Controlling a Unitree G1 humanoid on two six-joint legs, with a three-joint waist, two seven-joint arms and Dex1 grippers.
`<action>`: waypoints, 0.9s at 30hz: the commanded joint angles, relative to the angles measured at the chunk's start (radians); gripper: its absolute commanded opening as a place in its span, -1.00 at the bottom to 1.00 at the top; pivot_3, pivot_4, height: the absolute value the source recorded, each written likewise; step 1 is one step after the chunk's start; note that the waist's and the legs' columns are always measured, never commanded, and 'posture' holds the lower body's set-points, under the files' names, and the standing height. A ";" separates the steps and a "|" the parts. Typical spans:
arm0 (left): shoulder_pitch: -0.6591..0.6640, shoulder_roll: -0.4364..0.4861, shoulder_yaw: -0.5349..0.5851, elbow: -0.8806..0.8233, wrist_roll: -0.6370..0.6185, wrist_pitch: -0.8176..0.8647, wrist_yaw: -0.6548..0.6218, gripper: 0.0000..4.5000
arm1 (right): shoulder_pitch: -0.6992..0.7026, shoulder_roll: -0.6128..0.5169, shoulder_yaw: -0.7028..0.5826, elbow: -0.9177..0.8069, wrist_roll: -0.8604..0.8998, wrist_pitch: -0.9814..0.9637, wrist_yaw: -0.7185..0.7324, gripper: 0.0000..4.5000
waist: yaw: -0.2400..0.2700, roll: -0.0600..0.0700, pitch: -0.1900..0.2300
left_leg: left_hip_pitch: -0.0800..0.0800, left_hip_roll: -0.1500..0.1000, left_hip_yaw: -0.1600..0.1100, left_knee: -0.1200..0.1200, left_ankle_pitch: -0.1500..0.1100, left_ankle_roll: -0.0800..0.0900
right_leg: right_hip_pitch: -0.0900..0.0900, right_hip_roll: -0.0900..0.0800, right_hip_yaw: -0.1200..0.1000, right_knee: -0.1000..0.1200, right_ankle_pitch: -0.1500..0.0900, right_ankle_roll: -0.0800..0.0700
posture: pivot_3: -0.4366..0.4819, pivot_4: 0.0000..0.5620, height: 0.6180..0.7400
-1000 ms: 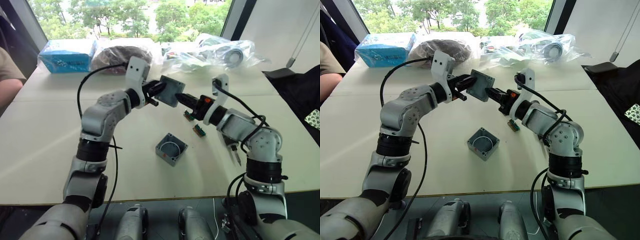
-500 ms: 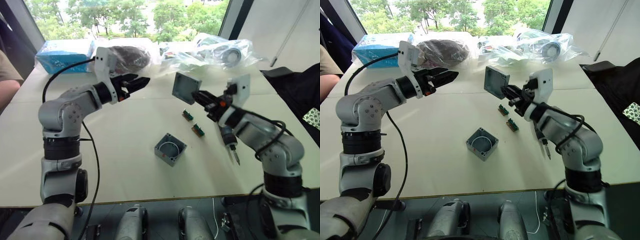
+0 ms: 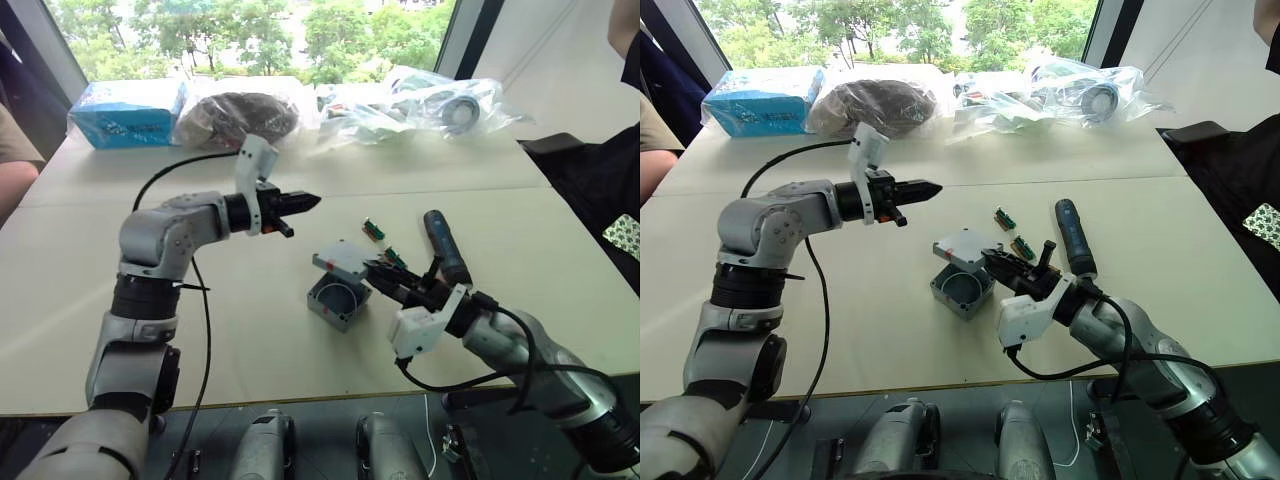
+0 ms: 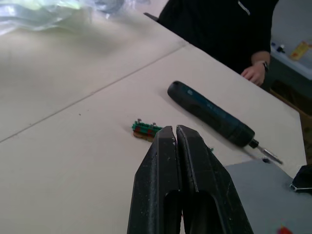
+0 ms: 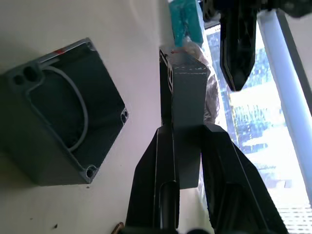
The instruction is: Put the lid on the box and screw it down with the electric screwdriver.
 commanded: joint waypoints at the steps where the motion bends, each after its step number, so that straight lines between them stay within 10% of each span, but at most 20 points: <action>1: -0.014 0.023 -0.063 -0.051 0.021 -0.030 -0.074 -0.97 | -0.015 0.010 -0.025 0.016 -0.079 -0.077 -0.041 -0.95 | 0.000 0.000 0.000 | 0.000 0.000 0.000 0.000 0.000 0.000 | 0.000 0.000 0.000 0.000 0.000 0.000 | -0.05 -0.47 1.00; 27: 0.065 0.056 -0.182 -0.111 0.108 -0.085 -0.199 -0.97 | 0.066 0.107 -0.039 0.058 -0.289 -0.141 -0.137 -0.95 | 0.002 0.000 0.000 | 0.001 0.001 -0.001 0.000 -0.001 0.002 | 0.001 0.000 0.000 0.001 0.000 0.000 | -0.05 -0.47 1.00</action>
